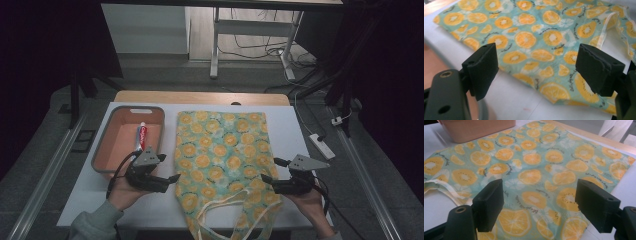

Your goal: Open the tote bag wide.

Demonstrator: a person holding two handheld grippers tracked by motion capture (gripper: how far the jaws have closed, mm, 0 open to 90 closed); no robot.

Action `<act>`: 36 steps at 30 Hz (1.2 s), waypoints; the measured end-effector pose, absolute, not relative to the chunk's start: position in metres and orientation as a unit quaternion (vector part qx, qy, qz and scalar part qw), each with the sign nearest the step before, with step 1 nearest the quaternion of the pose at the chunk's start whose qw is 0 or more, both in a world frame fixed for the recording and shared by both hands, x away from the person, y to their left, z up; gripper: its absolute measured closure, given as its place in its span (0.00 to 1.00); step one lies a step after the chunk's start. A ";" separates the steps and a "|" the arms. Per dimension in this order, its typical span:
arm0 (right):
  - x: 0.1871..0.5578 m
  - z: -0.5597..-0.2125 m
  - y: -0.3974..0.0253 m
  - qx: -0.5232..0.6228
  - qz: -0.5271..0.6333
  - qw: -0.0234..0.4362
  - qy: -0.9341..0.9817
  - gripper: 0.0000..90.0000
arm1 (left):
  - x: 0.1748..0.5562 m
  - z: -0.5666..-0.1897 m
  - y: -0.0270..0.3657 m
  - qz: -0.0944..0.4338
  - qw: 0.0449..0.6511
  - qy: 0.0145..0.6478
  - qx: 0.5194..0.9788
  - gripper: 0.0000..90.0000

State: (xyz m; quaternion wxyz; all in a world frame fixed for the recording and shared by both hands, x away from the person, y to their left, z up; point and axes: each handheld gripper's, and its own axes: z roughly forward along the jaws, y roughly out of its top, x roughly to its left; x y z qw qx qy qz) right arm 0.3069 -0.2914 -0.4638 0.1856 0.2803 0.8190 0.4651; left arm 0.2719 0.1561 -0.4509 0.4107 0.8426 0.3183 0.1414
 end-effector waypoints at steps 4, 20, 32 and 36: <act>0.305 -0.463 -0.289 0.278 0.466 0.183 0.820 0.26 | 0.276 -0.449 0.144 0.126 0.410 0.306 0.850 0.20; 0.299 -0.467 -0.278 0.257 0.460 0.161 0.834 0.27 | 0.280 -0.464 0.081 0.061 0.367 0.227 0.900 0.21; 0.298 -0.474 -0.273 0.250 0.451 0.148 0.844 0.27 | 0.258 -0.484 0.085 0.014 0.332 0.207 0.920 0.22; 0.298 -0.475 -0.273 0.249 0.450 0.147 0.845 0.27 | 0.260 -0.489 0.089 0.016 0.317 0.215 0.924 0.22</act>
